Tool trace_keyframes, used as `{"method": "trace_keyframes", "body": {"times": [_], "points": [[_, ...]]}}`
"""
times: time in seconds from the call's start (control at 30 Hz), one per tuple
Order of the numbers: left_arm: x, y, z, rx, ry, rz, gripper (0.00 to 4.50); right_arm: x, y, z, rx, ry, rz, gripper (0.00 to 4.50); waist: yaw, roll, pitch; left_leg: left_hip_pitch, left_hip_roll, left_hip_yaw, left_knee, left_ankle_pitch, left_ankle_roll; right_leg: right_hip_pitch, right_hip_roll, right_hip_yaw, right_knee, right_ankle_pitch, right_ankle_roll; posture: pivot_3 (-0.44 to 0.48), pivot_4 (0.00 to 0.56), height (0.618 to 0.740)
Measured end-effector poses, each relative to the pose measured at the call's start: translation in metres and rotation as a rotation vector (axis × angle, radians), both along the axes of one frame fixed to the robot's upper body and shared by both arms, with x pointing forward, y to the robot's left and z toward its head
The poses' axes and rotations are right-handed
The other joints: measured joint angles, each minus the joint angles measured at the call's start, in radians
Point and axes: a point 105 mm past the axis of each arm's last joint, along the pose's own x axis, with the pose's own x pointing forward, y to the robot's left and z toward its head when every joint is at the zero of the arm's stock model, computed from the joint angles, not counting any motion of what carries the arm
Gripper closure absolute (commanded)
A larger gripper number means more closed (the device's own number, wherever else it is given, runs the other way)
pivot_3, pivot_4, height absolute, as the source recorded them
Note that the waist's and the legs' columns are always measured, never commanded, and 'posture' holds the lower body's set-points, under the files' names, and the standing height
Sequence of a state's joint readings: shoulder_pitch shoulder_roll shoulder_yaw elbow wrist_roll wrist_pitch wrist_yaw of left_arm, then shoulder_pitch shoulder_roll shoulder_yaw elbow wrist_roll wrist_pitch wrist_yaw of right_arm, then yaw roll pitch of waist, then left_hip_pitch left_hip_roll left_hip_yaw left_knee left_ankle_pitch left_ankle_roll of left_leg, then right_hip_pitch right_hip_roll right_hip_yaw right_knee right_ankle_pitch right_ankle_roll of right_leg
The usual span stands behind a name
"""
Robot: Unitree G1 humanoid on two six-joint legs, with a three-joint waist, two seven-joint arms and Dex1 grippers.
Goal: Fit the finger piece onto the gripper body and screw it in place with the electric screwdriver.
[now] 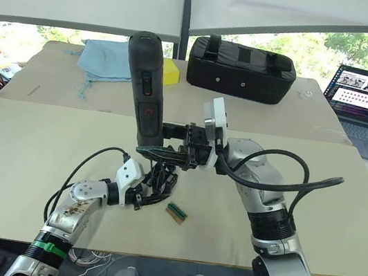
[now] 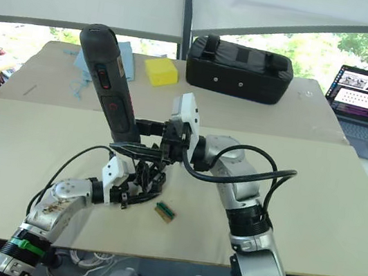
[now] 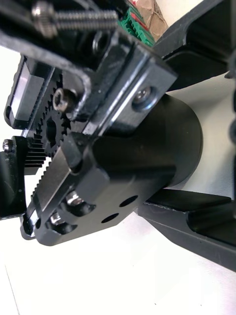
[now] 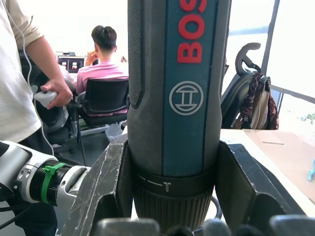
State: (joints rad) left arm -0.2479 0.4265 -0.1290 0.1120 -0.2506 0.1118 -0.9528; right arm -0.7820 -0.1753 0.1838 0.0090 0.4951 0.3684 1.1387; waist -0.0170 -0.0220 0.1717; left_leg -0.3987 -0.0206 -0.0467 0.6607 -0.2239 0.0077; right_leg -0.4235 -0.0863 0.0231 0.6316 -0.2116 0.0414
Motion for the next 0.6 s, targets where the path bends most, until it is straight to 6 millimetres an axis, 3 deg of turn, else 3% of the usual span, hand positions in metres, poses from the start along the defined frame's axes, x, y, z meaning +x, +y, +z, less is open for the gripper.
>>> {"method": "trace_keyframes", "body": {"times": [0.6], "points": [[-0.0005, -0.0001, -0.0002, -0.004, 0.003, 0.000, 2.19, -0.0004, -0.0008, -0.0006, -0.007, -0.004, 0.005, 2.60, 0.000, 0.000, 0.000, 0.000, 0.000, 0.000, 0.000, 0.000, 0.000, 0.000, 0.000, 0.000, 0.000, 0.000, 0.000, 0.000, 0.150, 0.740]]}}
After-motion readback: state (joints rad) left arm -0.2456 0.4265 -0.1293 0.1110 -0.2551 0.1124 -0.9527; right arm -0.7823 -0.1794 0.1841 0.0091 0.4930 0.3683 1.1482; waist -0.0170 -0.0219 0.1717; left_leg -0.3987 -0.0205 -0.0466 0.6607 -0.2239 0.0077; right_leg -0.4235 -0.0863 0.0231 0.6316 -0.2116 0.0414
